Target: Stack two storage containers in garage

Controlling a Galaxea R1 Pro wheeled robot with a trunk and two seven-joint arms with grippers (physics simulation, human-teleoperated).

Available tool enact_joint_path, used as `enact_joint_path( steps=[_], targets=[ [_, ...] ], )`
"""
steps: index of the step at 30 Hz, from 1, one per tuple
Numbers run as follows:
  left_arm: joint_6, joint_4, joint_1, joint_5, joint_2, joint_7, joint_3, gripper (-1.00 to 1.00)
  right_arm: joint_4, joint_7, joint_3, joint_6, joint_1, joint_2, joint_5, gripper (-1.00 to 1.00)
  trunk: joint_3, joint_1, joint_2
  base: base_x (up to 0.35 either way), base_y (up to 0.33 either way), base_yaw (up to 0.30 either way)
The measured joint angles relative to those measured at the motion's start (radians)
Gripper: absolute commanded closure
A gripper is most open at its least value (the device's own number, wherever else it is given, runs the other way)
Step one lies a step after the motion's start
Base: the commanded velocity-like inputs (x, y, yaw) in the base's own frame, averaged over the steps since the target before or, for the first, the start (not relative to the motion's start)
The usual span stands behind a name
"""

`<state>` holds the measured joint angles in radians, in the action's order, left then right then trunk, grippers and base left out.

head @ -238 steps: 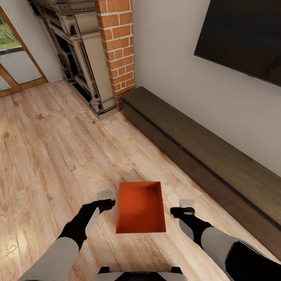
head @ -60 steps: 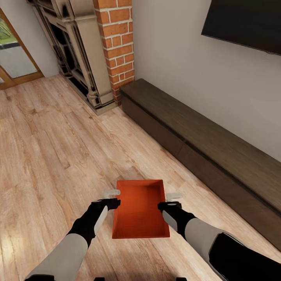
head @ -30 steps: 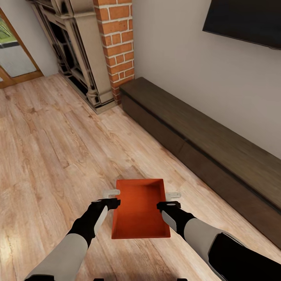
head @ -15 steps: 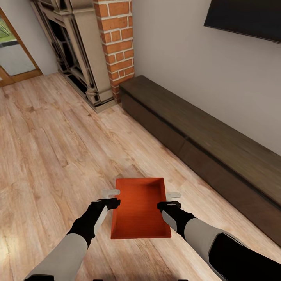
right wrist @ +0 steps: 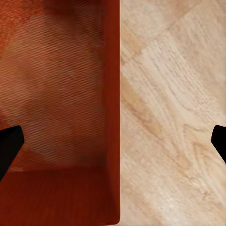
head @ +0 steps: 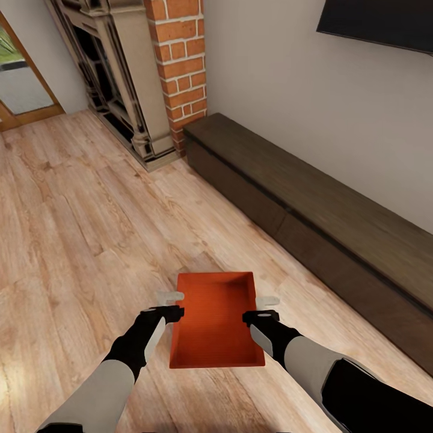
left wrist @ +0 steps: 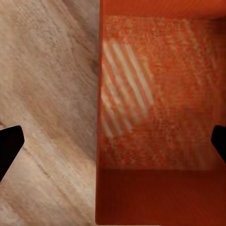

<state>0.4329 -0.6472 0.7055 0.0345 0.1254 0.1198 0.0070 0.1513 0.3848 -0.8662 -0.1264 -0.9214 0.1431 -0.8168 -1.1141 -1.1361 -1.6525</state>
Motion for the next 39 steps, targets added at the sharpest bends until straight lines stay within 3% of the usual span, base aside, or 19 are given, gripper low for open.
enact_joint_path(
  steps=[9, 39],
  targets=[
    [-0.001, 0.0, 0.0, 0.0, 0.0, 0.0, 0.0, -1.0, 0.0, 0.0, 0.0, 0.0, 0.0, 0.0, 0.0, -1.0, -0.028, -0.035, -0.063, 0.0, 0.0, 0.0],
    [0.005, 0.037, 0.0, 0.009, 0.0, -0.005, -0.001, -1.0, 0.0, 0.0, 0.0, 0.0, 0.0, -0.003, 0.0, -1.0, -0.028, -0.035, -0.063, 0.0, 0.0, 0.0]
  ],
)
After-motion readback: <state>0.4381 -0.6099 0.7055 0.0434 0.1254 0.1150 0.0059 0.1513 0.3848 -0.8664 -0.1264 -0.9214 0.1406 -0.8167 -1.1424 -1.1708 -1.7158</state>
